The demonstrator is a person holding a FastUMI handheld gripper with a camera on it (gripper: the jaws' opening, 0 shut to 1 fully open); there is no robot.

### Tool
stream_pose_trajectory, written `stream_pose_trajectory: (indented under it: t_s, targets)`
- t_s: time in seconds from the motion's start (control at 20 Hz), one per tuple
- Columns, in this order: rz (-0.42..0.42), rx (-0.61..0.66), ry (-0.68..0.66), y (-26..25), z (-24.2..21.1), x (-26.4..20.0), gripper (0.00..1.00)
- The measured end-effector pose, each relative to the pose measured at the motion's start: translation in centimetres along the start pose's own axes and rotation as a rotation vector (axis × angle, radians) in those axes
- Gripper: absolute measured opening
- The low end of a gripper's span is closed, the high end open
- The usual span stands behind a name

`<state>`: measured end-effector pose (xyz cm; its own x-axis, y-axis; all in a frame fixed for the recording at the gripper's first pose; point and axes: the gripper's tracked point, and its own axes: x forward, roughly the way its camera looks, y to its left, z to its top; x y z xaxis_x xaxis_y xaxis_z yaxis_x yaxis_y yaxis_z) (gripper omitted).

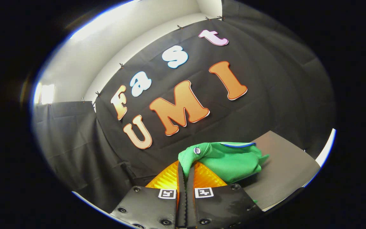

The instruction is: Put the clothes into the washing machine and then close the washing machine lid.

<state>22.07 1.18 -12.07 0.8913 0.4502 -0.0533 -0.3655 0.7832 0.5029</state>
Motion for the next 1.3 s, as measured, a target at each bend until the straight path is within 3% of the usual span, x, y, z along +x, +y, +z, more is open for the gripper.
stream_pose_trajectory:
  t_s: [0.25,0.55,0.9,1.3]
  targets:
    - [-0.011,-0.113,-0.066,5.7,0.5,-3.2,0.08]
    - [0.051,-0.241,-0.102,18.7,-0.8,-2.0,0.08]
    - [0.11,-0.294,-0.025,28.6,-11.4,5.1,0.08]
    - [0.142,-0.404,0.154,31.8,-25.4,11.9,0.08]
